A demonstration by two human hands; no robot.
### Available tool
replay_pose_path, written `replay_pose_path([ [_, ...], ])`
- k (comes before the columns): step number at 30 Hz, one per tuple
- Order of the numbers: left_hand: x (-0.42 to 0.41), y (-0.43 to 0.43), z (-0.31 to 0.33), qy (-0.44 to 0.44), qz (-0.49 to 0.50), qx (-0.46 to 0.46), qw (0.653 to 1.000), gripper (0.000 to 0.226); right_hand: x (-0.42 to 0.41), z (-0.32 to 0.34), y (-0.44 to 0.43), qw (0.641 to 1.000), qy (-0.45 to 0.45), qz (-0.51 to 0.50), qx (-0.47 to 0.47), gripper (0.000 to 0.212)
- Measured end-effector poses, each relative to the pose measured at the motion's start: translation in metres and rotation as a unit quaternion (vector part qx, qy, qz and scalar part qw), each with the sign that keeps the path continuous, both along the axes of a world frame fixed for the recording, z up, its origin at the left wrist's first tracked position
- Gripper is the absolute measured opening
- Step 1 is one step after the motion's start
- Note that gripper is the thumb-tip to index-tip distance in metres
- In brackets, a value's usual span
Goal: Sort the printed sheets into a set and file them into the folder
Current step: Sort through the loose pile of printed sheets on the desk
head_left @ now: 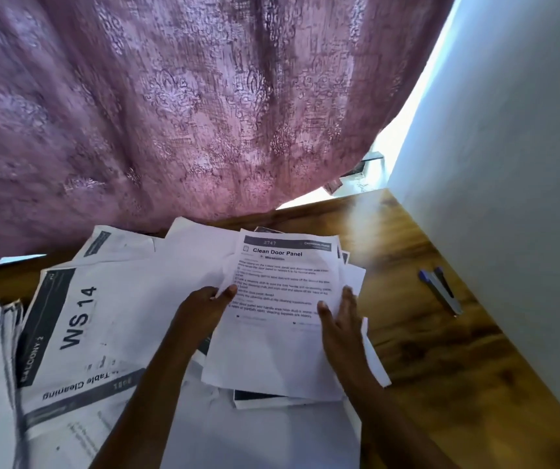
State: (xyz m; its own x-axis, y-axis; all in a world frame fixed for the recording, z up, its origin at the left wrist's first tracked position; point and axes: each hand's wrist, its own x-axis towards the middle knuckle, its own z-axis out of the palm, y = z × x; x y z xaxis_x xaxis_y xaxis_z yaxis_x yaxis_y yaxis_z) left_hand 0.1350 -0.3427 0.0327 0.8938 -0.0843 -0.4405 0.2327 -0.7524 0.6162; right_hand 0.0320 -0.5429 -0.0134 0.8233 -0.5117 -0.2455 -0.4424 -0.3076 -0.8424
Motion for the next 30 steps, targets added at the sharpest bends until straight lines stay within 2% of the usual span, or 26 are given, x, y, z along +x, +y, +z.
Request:
replay_pose_path([
  [3, -0.023, -0.003, -0.003, -0.010, 0.005, -0.055, 0.998, 0.050, 0.018, 0.000, 0.015, 0.997, -0.004, 0.083, 0.002, 0.068],
  [6, -0.040, 0.011, -0.006, -0.044, 0.051, -0.086, 0.994, 0.043, 0.028, 0.011, 0.023, 0.982, -0.058, 0.141, 0.110, 0.059],
  [8, -0.041, 0.030, -0.007, -0.047, 0.080, -0.118, 0.989, 0.034, 0.027, 0.017, 0.017, 0.971, -0.108, 0.126, 0.172, 0.046],
  [9, -0.039, 0.041, -0.004, -0.041, 0.095, -0.133, 0.986, 0.034, 0.026, 0.018, 0.009, 0.973, -0.124, 0.097, 0.167, 0.042],
  [12, -0.035, 0.078, 0.002, -0.071, 0.148, -0.153, 0.975, 0.039, 0.021, 0.020, -0.022, 0.990, -0.122, 0.057, 0.032, 0.034],
  [14, -0.038, 0.107, 0.007, -0.071, 0.177, -0.157, 0.969, 0.042, 0.019, 0.020, -0.037, 0.985, -0.082, 0.124, -0.085, 0.031],
  [16, -0.043, 0.136, 0.008, -0.058, 0.208, -0.156, 0.964, 0.044, 0.020, 0.020, -0.040, 0.954, -0.011, 0.229, -0.193, 0.041],
  [19, -0.060, 0.174, 0.006, -0.048, 0.253, -0.147, 0.955, 0.038, 0.024, 0.021, -0.030, 0.886, 0.051, 0.329, -0.324, 0.075],
  [20, -0.067, 0.186, 0.004, -0.054, 0.268, -0.147, 0.951, 0.034, 0.026, 0.023, -0.026, 0.873, 0.062, 0.340, -0.343, 0.081],
  [22, -0.080, 0.201, 0.003, -0.056, 0.284, -0.140, 0.947, 0.022, 0.037, 0.027, -0.025, 0.878, 0.088, 0.340, -0.324, 0.082],
  [26, -0.095, 0.213, -0.001, -0.067, 0.276, -0.083, 0.955, 0.024, 0.060, 0.046, -0.034, 0.884, 0.114, 0.320, -0.320, 0.058],
  [28, -0.101, 0.215, -0.002, -0.077, 0.265, -0.066, 0.959, 0.020, 0.068, 0.067, -0.038, 0.903, 0.082, 0.265, -0.327, 0.052],
  [30, -0.107, 0.214, -0.004, -0.064, 0.254, -0.071, 0.962, 0.019, 0.069, 0.097, -0.039, 0.914, -0.045, 0.196, -0.353, 0.042],
])
